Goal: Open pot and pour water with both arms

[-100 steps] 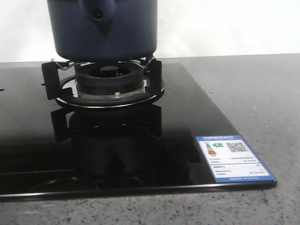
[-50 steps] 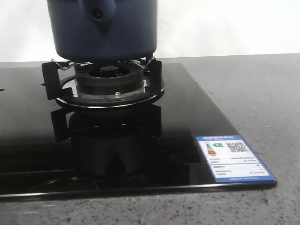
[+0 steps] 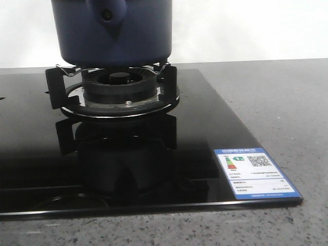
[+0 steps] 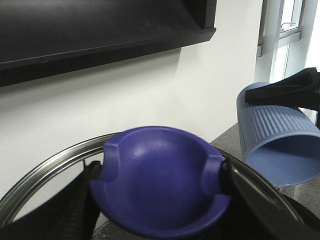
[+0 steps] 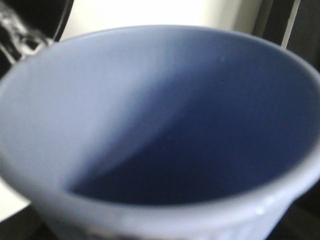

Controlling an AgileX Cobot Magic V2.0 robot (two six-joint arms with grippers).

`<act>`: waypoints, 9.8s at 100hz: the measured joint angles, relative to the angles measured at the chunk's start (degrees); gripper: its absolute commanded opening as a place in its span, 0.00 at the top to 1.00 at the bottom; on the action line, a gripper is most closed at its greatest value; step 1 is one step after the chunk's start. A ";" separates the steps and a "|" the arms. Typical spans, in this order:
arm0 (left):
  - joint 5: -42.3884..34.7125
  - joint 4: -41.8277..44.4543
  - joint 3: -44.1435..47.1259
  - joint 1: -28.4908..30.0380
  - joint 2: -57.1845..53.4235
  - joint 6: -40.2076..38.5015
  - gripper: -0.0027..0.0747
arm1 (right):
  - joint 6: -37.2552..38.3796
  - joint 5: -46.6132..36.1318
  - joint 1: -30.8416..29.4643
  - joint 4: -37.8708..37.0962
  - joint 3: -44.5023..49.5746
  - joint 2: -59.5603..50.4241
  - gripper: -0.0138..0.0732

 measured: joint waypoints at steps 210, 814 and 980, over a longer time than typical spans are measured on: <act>0.00 0.00 0.00 0.00 0.00 0.00 0.53 | 80.96 -35.18 -45.60 22.01 31.02 -20.63 0.54; -39.10 23.37 15.15 -1.19 -35.28 -21.07 0.99 | 47.23 -26.50 -43.97 58.16 49.70 -54.93 0.92; -45.55 18.29 62.75 -2.90 -79.77 -21.45 0.99 | 47.23 -25.59 -43.99 58.18 73.43 -76.17 0.92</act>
